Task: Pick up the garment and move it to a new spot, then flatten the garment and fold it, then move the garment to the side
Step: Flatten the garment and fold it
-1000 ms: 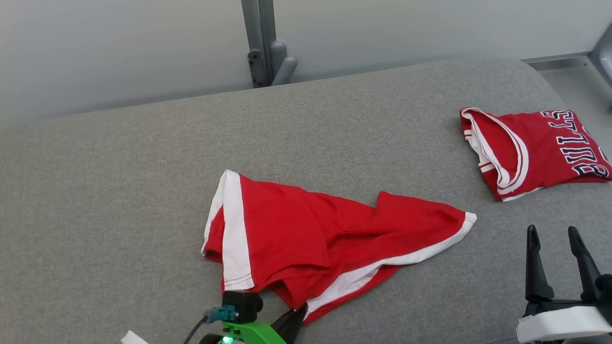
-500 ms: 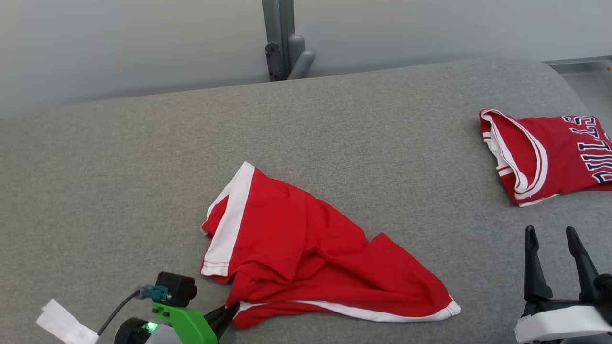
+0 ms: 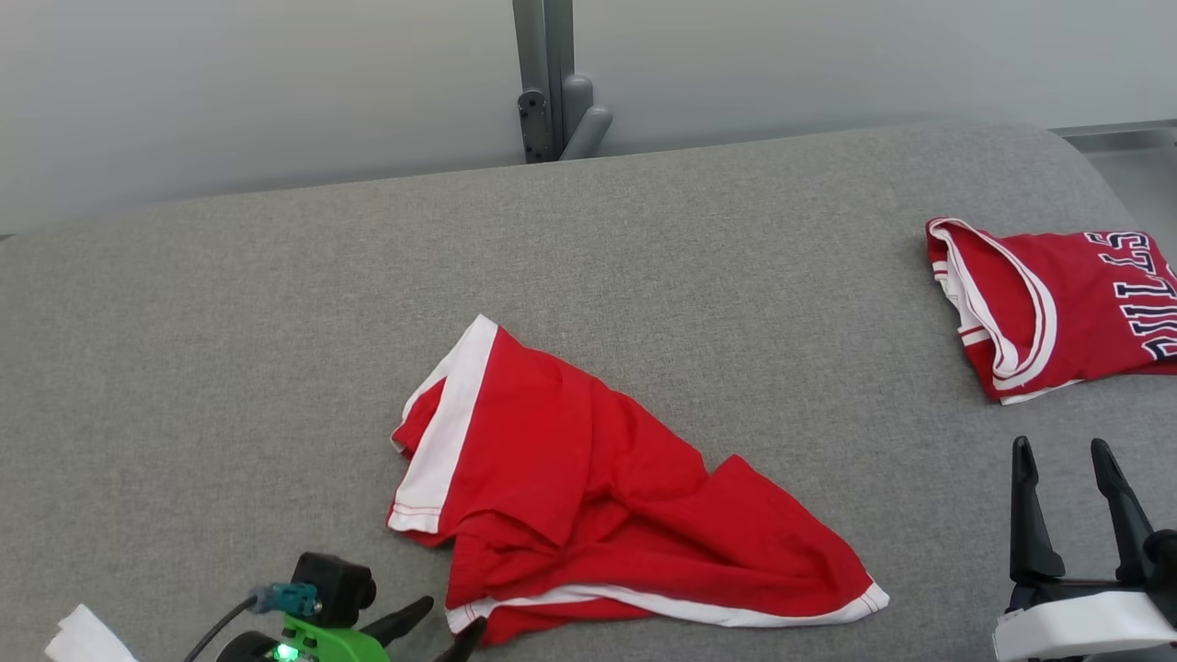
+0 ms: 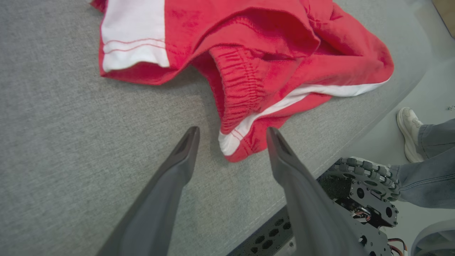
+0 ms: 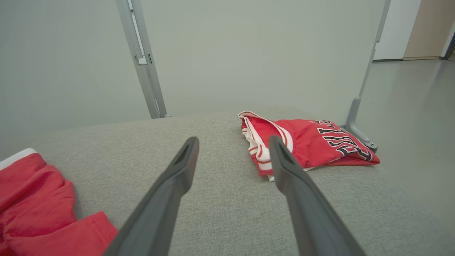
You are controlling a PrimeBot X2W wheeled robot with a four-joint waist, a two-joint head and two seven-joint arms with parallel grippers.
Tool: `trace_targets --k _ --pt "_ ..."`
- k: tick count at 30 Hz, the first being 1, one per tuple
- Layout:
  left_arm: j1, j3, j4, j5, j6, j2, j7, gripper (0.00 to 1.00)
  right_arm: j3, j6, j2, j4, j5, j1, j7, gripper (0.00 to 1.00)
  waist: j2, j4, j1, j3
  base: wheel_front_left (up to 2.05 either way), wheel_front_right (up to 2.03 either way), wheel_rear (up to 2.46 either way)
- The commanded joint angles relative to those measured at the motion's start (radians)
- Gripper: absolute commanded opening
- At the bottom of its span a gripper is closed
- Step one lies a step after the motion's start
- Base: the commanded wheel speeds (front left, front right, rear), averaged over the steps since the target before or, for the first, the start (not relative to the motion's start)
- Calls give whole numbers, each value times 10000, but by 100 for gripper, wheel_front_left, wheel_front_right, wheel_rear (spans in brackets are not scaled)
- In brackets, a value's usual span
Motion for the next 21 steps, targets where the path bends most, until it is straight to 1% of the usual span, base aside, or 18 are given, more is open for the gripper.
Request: trace_targets --k 1,4,9,11,13,15,18,19,20,21 --pt "223 31 -195 60 136 95 -141 100 -71 -8 -31 -52 -41 76 8 100 -1 6 0 -62 0 0 0" --pt "700 295 -744 190 659 185 -750 100 -178 -8 -30 -135 -103 229 8 100 -1 40 0 -212 0 0 0" --pt "1608 878 -1400 690 1779 17 -2488 100 -423 -8 -30 -317 -187 396 8 100 -1 160 0 -437 0 0 0" --pt "1847 1054 -1493 984 2059 -109 -3268 100 -490 -8 -28 -417 -235 427 8 100 -1 238 0 -473 0 0 0" --pt "2106 1124 -1399 1288 2238 -131 -3871 100 -513 -8 -27 -467 -278 447 8 100 -1 298 0 -523 0 0 0" --pt "2265 1298 -1313 1499 2405 -260 -4260 100 -528 -8 -30 -498 -295 452 8 100 -1 375 0 -579 0 0 0" --pt "2536 1697 -1167 1869 2600 -545 -4516 100 -516 -8 -30 -506 -358 496 8 100 -1 473 0 -654 0 0 0" --pt "2536 1697 -1167 1869 2600 -545 -4516 100 -516 -8 -30 -506 -358 496 8 100 -1 473 0 -654 0 0 0" --pt "2723 2106 -1145 2074 2663 -828 -4572 100 -493 -8 -30 -469 -407 561 8 100 -1 528 0 -707 0 0 0" --pt "2723 2106 -1145 2074 2663 -828 -4572 100 -493 -8 -30 -469 -407 561 8 100 -1 528 0 -707 0 0 0"
